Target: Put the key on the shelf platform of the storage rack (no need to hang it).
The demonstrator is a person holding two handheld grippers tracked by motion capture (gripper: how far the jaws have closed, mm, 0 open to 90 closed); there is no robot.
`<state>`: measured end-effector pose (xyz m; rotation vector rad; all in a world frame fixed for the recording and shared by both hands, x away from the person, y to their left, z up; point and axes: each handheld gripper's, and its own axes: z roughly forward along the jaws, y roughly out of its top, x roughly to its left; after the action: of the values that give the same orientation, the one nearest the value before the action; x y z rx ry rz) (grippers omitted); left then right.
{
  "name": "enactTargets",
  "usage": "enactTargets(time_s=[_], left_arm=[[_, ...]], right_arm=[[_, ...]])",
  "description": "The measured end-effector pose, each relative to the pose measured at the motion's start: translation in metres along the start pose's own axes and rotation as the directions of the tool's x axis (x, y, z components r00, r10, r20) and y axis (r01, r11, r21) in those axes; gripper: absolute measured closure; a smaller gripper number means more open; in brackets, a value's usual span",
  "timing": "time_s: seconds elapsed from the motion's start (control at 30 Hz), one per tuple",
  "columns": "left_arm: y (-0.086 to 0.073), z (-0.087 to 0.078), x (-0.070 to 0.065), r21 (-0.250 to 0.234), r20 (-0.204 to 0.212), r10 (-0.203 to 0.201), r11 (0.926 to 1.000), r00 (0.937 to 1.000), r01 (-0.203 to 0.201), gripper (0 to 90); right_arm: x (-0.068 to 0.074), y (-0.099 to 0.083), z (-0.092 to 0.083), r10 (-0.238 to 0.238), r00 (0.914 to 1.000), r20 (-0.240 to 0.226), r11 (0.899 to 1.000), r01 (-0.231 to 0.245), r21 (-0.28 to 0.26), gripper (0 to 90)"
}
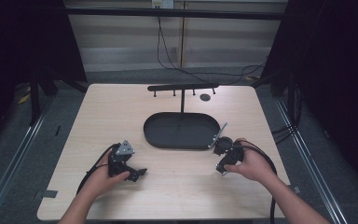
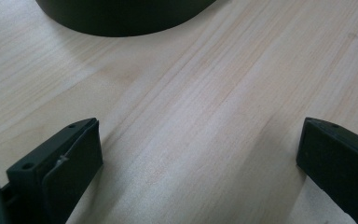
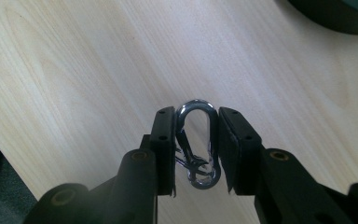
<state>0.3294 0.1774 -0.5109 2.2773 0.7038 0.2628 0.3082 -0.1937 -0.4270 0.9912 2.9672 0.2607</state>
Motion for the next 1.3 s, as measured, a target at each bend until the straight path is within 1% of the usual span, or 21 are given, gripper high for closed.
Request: enactTargets(time_s=[0.1,0.2,0.23,0.33,0.47,0.5,0.63,0.73,0.77,0.93,1.3], left_arm=[[0.0,0.0,0.0,0.0,0.0,0.0,1.0,1.0,0.0,0.0],[0.0,0.0,0.0,-0.001,-0.001,0.001,1.0,1.0,-0.001,0.0],[0.0,0.0,0.0,0.0,0.0,0.001,1.0,1.0,-0.001,0.0],[0.0,0.0,0.0,0.0,0.0,0.001,1.0,1.0,-0.001,0.0],[0.0,0.0,0.0,-0.001,0.0,0.001,1.0,1.0,-0.001,0.0],[0.0,0.0,0.0,-0.004,0.006,-0.002,1.0,1.0,0.002,0.0],[0.0,0.0,0.0,-0.004,0.007,-0.001,1.0,1.0,0.001,0.0],[0.0,0.0,-0.001,-0.003,0.009,0.0,1.0,1.0,0.0,0.0],[0.0,0.0,-0.001,-0.002,0.01,0.0,1.0,1.0,0.0,0.0],[0.0,0.0,-0.001,-0.002,0.01,0.004,1.0,0.9999,-0.004,0.0],[0.0,0.0,-0.001,-0.009,0.009,-0.002,1.0,1.0,0.002,0.0]], right_arm=[[-0.001,0.002,-0.005,-0.002,1.0,0.0,1.0,0.002,0.009,68.4],[-0.003,0.004,-0.009,-0.004,1.0,0.006,1.0,0.004,0.006,68.4],[-0.004,0.005,-0.011,-0.006,1.0,0.001,1.0,0.006,0.012,68.4],[-0.004,0.006,-0.013,-0.005,1.0,0.002,1.0,0.005,0.006,68.4],[-0.007,0.009,-0.02,-0.003,1.0,0.007,1.0,0.003,-0.002,68.4],[-0.008,0.011,-0.023,-0.003,1.0,0.009,1.0,0.003,0.001,68.4],[-0.01,0.013,-0.026,-0.004,1.0,0.009,1.0,0.004,-0.005,68.4],[-0.011,0.017,-0.028,-0.006,0.9999,0.01,1.0,0.005,0.007,68.4],[-0.011,0.019,-0.028,-0.011,0.9998,0.013,1.0,0.011,0.0,68.4],[-0.013,0.024,-0.031,-0.01,0.9999,0.007,1.0,0.01,0.006,68.4],[-0.022,0.035,-0.038,-0.001,0.9999,0.012,1.0,0.001,-0.01,68.4]])
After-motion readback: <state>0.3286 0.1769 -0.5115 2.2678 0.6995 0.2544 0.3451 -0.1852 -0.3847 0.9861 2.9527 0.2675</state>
